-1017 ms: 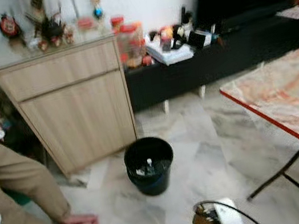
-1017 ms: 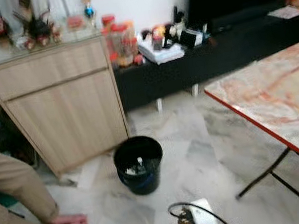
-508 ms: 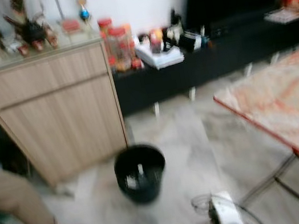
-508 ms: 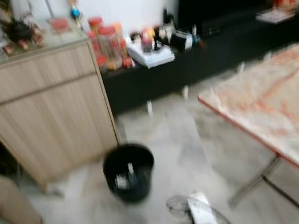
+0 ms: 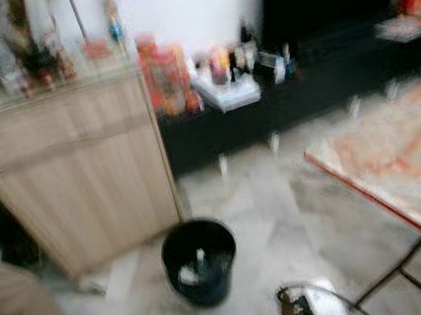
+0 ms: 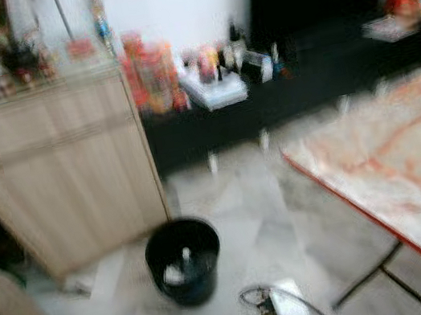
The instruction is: Picking trash to rubbish bin
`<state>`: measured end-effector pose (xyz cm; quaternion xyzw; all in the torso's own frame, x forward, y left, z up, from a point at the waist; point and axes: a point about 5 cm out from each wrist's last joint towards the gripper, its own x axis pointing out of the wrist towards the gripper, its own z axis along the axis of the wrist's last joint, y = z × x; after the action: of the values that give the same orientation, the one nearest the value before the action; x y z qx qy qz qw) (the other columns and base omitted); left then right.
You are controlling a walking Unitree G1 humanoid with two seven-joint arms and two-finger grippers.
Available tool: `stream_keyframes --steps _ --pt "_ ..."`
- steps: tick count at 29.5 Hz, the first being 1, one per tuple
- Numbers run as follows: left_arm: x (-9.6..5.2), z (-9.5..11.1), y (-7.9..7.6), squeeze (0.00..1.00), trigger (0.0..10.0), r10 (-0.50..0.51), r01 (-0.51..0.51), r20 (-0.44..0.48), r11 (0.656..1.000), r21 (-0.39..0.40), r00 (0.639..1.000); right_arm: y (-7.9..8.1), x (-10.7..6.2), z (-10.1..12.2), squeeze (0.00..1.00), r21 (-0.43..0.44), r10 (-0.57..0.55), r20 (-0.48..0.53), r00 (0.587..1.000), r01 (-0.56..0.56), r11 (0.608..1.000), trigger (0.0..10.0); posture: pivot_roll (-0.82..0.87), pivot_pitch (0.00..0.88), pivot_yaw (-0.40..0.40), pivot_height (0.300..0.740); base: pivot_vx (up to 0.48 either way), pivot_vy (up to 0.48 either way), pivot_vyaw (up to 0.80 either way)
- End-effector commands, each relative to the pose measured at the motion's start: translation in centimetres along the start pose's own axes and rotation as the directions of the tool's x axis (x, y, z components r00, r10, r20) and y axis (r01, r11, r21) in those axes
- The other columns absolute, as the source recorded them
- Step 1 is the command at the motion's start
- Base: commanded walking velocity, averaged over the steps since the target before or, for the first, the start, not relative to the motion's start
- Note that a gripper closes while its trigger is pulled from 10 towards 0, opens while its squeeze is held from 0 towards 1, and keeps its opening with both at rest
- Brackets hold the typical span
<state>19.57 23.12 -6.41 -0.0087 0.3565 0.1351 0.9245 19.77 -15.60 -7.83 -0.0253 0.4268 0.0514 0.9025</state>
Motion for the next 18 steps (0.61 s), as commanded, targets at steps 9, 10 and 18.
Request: stream_keyframes --steps 9,10,18 --pt "-0.14 -0.38 1.30 0.00 10.0 0.025 -0.025 -0.018 1.000 0.012 1.000 1.41 0.37 1.38 0.00 -0.028 0.029 0.036 0.999 -0.028 0.999 10.0 0.08 0.000 -0.033 0.740 0.310 0.000 0.36" --pt "-0.14 -0.37 1.31 0.00 10.0 0.025 -0.025 -0.017 1.000 0.013 1.000 1.42 0.37 1.41 0.00 -0.029 0.030 0.037 0.999 -0.029 0.999 10.0 0.08 0.000 -0.033 0.740 0.307 0.000 0.00" --pt "-0.09 -0.21 1.33 0.00 10.0 0.023 -0.023 -0.012 1.000 0.013 1.000 1.45 0.39 1.50 0.00 -0.025 0.030 0.039 0.999 -0.029 0.999 10.0 0.08 0.000 -0.032 0.740 0.311 0.000 0.00"
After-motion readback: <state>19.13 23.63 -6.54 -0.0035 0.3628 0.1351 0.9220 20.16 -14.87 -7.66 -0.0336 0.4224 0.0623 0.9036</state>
